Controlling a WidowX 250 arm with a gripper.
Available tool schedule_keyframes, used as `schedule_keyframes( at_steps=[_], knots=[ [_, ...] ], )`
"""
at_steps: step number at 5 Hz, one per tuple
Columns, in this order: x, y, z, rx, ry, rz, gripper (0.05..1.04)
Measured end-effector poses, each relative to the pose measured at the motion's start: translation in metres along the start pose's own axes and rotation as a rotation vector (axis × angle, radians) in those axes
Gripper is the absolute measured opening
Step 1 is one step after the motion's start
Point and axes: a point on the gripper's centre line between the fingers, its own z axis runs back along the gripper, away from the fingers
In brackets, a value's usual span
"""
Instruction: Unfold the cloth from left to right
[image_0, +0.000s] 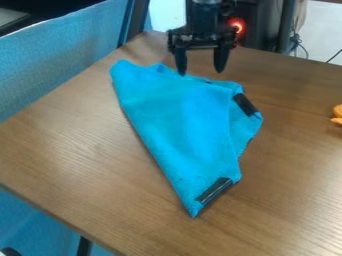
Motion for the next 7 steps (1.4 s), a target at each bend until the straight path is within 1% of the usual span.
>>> schedule_keyframes(
  at_steps=[1, 2, 3, 4, 5, 6, 7],
  knots=[
    [-0.008, 0.0, -0.011, 0.012, 0.01, -0.017, 0.925],
    [-0.011, -0.002, -0.014, 0.013, 0.013, -0.025, 0.858],
    [-0.015, -0.002, -0.017, 0.018, 0.023, -0.031, 0.846],
    [-0.017, -0.006, -0.016, 0.011, 0.023, -0.04, 0.826],
    [-0.018, -0.007, -0.016, 0.012, 0.024, -0.038, 0.732],
    [-0.018, -0.007, -0.018, 0.012, 0.024, -0.039, 0.433],
    [-0.022, -0.004, -0.025, 0.022, 0.027, -0.045, 0.192]
  ],
)
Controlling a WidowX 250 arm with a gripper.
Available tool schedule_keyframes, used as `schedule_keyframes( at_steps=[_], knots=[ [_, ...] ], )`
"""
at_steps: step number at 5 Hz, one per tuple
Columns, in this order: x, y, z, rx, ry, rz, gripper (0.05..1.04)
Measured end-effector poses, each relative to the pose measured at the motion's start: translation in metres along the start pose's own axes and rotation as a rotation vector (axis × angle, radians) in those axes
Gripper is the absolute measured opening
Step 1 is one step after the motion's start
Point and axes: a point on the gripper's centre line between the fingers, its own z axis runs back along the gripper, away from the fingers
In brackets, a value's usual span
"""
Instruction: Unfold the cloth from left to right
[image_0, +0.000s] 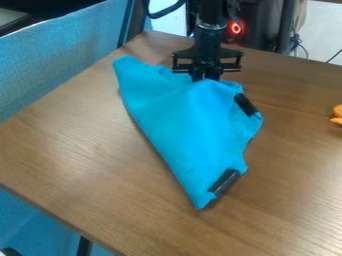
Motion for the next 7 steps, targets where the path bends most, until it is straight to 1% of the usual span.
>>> schedule_keyframes(
  at_steps=[1, 2, 3, 4, 5, 6, 7],
  knots=[
    [-0.005, 0.002, -0.004, -0.001, 0.011, -0.015, 0.067],
    [-0.007, 0.011, 0.002, -0.04, 0.049, -0.022, 0.051],
    [-0.01, 0.02, 0.021, -0.124, 0.077, -0.014, 0.051],
    [-0.011, 0.038, 0.05, -0.225, 0.075, -0.01, 0.051],
    [-0.019, 0.053, 0.056, -0.249, 0.099, -0.03, 0.051],
    [-0.024, 0.085, 0.048, -0.237, 0.111, -0.034, 0.051],
    [-0.028, 0.108, 0.039, -0.231, 0.126, -0.053, 0.051]
  ],
)
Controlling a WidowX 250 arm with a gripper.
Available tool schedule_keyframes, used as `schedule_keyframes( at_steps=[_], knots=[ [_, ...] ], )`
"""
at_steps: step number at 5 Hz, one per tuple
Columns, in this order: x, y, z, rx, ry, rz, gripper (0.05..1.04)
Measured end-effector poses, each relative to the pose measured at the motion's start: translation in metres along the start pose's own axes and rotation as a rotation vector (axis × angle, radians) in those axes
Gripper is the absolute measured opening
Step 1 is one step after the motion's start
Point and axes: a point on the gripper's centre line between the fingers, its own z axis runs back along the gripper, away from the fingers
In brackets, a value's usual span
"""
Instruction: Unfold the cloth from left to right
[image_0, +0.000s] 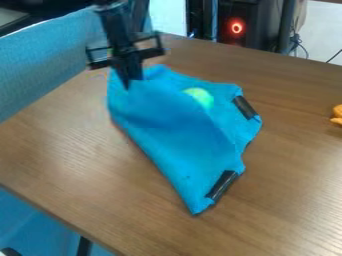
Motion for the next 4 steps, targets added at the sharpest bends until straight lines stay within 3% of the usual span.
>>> schedule_keyframes(
  at_steps=[3, 4],
  knots=[
    [-0.019, 0.07, 0.039, -0.129, 0.051, -0.139, 0.051],
    [-0.026, 0.089, 0.038, -0.157, 0.102, -0.255, 0.051]
  ],
)
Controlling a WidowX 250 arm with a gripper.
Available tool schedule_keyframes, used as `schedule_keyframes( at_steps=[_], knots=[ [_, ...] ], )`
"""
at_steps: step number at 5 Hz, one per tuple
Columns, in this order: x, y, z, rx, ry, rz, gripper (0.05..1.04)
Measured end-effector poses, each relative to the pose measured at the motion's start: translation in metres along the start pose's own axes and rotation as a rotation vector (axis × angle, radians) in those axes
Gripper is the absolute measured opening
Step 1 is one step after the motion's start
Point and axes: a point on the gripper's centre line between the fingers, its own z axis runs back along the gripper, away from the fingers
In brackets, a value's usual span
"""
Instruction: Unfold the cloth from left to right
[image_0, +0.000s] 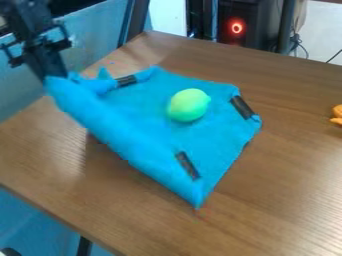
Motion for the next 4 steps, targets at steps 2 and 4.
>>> schedule_keyframes(
  at_steps=[2, 4],
  knots=[
    [-0.006, 0.032, -0.022, 0.014, 0.165, -0.162, 0.071],
    [-0.011, 0.057, -0.041, 0.204, 0.128, -0.121, 0.481]
  ],
)
